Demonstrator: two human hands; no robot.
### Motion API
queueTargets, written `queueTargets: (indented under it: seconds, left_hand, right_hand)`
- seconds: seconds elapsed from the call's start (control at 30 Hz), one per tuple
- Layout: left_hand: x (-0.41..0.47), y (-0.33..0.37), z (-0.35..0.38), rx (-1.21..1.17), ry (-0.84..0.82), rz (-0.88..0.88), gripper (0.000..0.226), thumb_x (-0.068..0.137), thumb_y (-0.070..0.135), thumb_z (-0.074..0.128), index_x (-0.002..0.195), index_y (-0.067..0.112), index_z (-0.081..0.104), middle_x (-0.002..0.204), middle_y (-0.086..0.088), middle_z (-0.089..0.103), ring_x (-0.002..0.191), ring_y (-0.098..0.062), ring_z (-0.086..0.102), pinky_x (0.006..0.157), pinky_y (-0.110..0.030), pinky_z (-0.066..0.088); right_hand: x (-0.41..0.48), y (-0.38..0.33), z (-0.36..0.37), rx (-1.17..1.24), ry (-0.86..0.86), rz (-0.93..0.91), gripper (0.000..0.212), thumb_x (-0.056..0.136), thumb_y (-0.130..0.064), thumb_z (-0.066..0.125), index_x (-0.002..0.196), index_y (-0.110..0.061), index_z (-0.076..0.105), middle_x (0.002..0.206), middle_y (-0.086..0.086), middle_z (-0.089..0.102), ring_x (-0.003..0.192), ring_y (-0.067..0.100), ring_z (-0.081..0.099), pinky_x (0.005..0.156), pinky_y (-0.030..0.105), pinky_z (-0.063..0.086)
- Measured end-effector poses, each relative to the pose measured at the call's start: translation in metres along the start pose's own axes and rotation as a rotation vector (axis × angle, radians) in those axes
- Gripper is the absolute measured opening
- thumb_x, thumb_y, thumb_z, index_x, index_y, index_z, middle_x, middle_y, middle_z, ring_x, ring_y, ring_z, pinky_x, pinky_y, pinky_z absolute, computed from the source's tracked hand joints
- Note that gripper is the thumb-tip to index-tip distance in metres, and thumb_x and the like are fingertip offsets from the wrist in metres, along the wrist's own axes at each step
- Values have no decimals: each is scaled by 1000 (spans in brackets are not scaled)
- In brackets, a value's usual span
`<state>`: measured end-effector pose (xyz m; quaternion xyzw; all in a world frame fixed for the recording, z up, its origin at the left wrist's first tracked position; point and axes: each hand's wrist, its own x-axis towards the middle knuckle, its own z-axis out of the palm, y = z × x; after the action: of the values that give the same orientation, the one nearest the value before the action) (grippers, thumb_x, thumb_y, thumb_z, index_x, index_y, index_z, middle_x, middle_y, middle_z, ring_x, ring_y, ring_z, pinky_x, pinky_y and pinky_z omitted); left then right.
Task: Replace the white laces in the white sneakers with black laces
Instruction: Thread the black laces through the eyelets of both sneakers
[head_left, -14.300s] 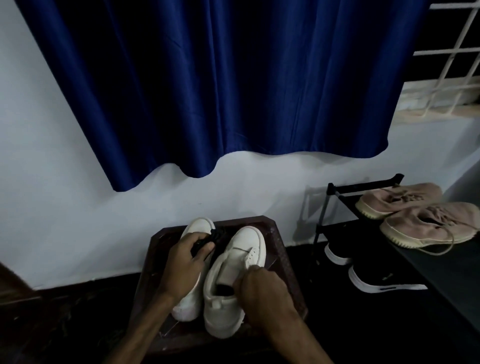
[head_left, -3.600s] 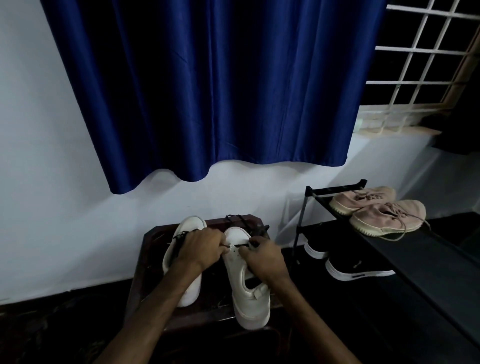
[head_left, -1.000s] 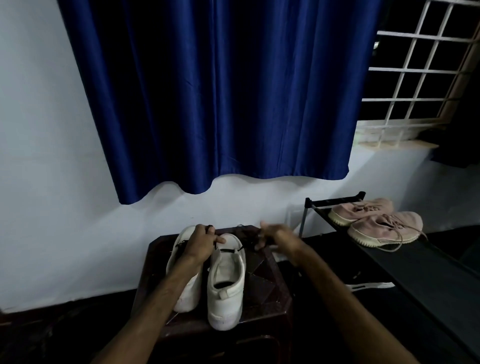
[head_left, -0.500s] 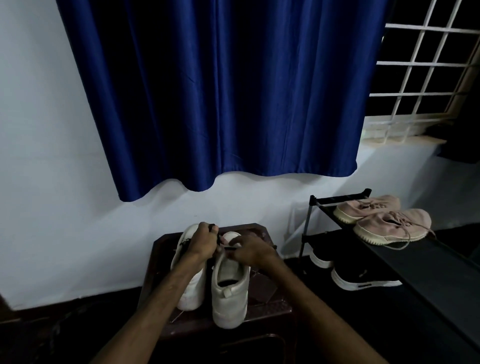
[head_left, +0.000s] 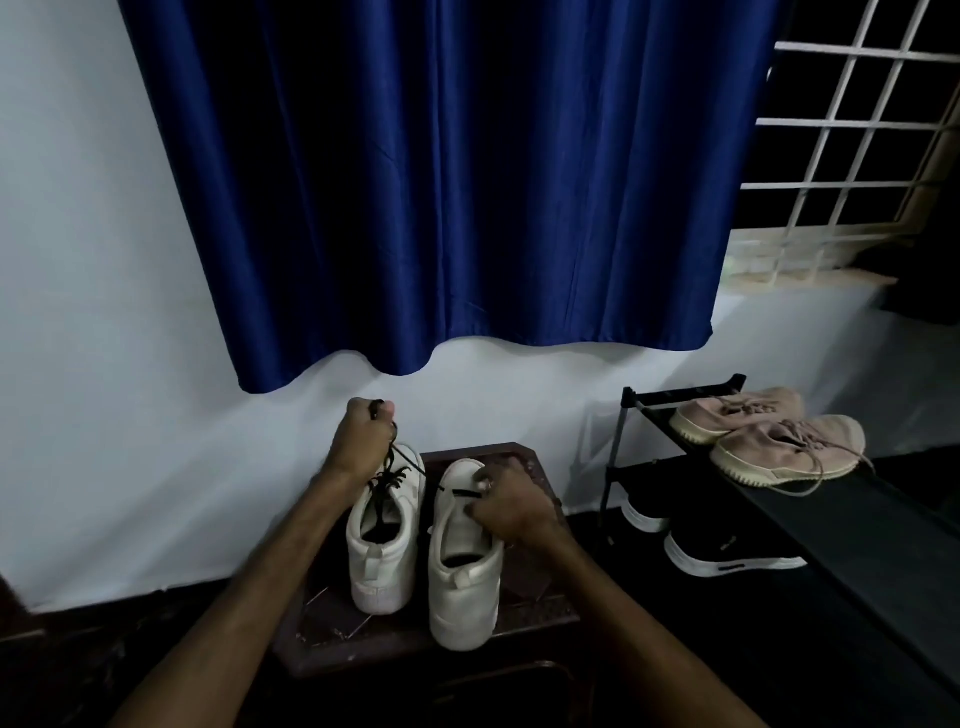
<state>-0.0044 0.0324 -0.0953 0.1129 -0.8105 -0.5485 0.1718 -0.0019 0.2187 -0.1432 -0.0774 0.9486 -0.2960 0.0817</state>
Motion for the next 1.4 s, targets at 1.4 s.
queueTargets:
  seconds: [1.4]
  left_hand:
    - [-40, -25, 33, 995, -205, 148, 35, 92, 39, 56, 118, 16, 60, 123, -8, 63, 115, -28, 57, 89, -33, 44]
  right_hand:
    - [-2, 23, -17, -390, 38, -330, 48, 86, -18, 51, 122, -48, 61, 140, -8, 38, 131, 18, 37, 94, 34, 48]
